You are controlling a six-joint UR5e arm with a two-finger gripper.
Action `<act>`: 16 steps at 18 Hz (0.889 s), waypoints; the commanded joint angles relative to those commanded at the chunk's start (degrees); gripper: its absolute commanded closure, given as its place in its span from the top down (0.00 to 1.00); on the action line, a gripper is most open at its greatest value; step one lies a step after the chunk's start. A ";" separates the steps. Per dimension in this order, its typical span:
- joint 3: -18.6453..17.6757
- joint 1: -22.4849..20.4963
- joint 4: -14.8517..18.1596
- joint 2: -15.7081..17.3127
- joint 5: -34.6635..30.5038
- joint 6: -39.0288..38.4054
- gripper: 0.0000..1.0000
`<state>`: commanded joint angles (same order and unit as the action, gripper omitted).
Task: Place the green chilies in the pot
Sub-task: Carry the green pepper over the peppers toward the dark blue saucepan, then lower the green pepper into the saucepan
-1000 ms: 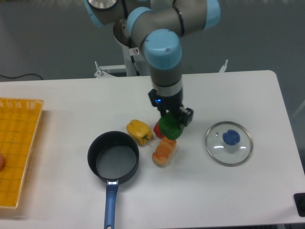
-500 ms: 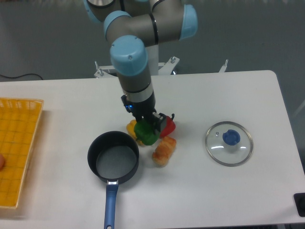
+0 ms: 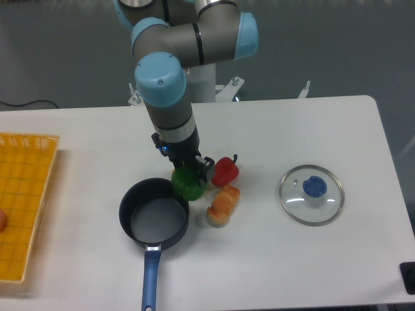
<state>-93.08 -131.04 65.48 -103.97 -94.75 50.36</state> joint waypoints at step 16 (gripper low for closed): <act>2.11 7.29 -4.04 -8.00 -1.67 -11.07 0.41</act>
<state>-90.97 -123.76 61.44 -111.97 -96.42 39.29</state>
